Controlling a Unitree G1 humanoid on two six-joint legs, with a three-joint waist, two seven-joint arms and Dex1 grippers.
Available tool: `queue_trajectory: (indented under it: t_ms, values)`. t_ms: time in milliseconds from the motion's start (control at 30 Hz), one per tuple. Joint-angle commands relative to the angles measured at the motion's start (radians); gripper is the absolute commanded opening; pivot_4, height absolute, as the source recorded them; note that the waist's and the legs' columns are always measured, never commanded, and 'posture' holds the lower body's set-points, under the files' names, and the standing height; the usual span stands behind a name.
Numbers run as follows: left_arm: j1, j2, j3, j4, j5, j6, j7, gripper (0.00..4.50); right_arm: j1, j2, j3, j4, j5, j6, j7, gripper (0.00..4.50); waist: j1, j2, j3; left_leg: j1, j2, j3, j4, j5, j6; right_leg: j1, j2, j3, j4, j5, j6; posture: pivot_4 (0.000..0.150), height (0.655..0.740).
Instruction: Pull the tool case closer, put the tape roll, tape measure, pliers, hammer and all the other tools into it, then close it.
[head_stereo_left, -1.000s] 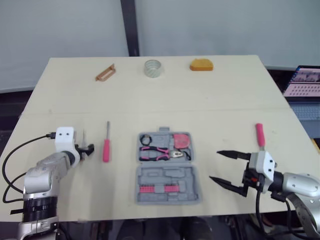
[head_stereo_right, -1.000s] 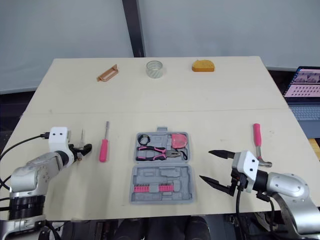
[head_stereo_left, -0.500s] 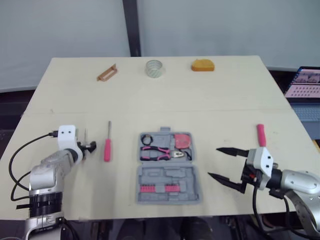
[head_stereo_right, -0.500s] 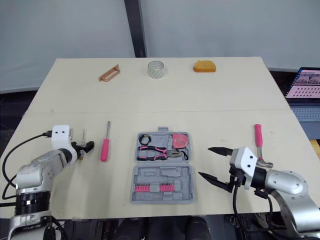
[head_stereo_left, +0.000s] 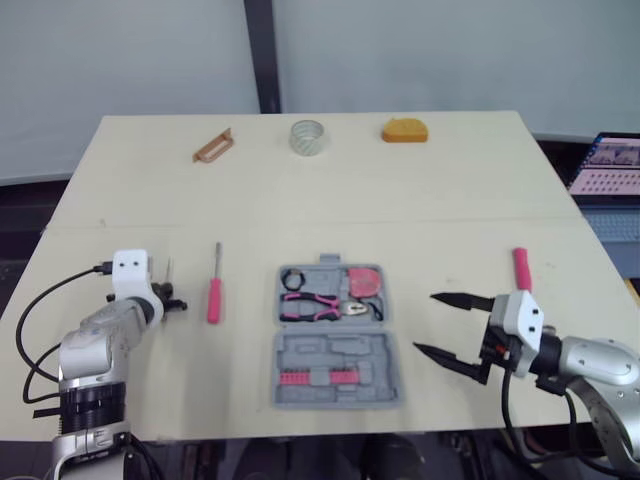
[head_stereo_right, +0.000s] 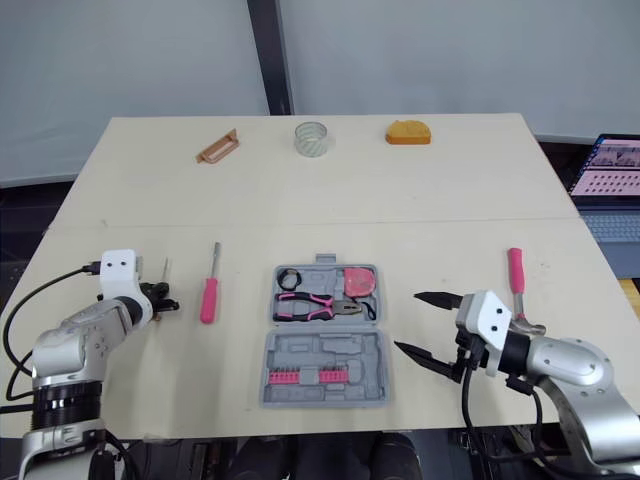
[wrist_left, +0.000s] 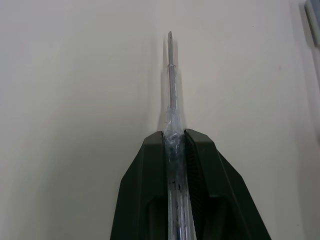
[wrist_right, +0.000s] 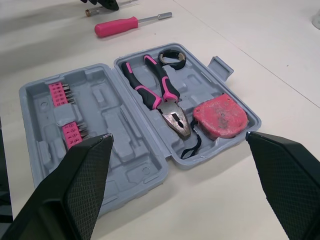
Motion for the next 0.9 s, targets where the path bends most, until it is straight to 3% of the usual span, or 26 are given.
queue_trajectory:
  t_ms: [33,100,200,467,633,900]
  values:
    - [0.018,0.009,0.000,-0.022,0.018,0.010,-0.003,0.03,-0.006,-0.002,-0.008,-0.037,0.004,0.001,-0.011,4.50,0.000,0.000,0.000,0.000,0.000,0.000,0.000,0.000,0.000,0.000,0.000,0.000,0.000,0.000,0.000,0.150,0.7400]
    - [0.034,0.046,-0.021,-0.056,0.034,-0.002,-0.032,0.03,-0.007,-0.001,-0.006,-0.038,0.004,0.001,-0.014,4.50,-0.001,0.000,0.000,0.000,0.000,0.000,0.000,0.000,0.000,0.000,0.000,0.000,0.000,0.000,0.000,0.150,0.7400]
    - [0.085,0.183,-0.103,-0.161,0.046,-0.055,-0.186,0.03,-0.011,-0.002,-0.005,-0.037,0.006,0.000,-0.012,4.50,-0.005,-0.001,0.000,0.000,0.000,0.001,-0.001,0.000,0.000,-0.002,0.000,0.000,0.000,0.000,0.000,0.150,0.7400]
    - [0.161,0.451,-0.205,-0.398,-0.059,-0.080,-0.576,0.03,-0.033,-0.010,0.013,-0.014,0.017,-0.028,0.044,4.50,0.001,-0.001,0.001,-0.001,0.000,0.003,-0.002,0.000,0.000,-0.003,0.000,0.003,0.000,0.000,0.000,0.150,0.7400]
    - [0.116,0.528,-0.313,-0.514,-0.097,-0.107,-0.748,0.03,-0.038,-0.014,0.018,0.000,0.016,-0.055,0.088,4.50,0.001,-0.001,0.001,-0.001,0.000,0.003,-0.002,0.000,0.000,-0.003,0.000,0.003,0.000,0.000,0.000,0.150,0.7400]
    - [-0.018,0.562,-0.484,-0.549,-0.080,-0.151,-0.911,0.03,0.063,-0.068,-0.035,0.018,-0.003,-0.119,0.158,4.50,0.001,-0.001,0.001,-0.001,0.000,0.004,-0.001,0.000,0.000,-0.003,0.000,0.003,0.000,0.000,0.000,0.150,0.7400]
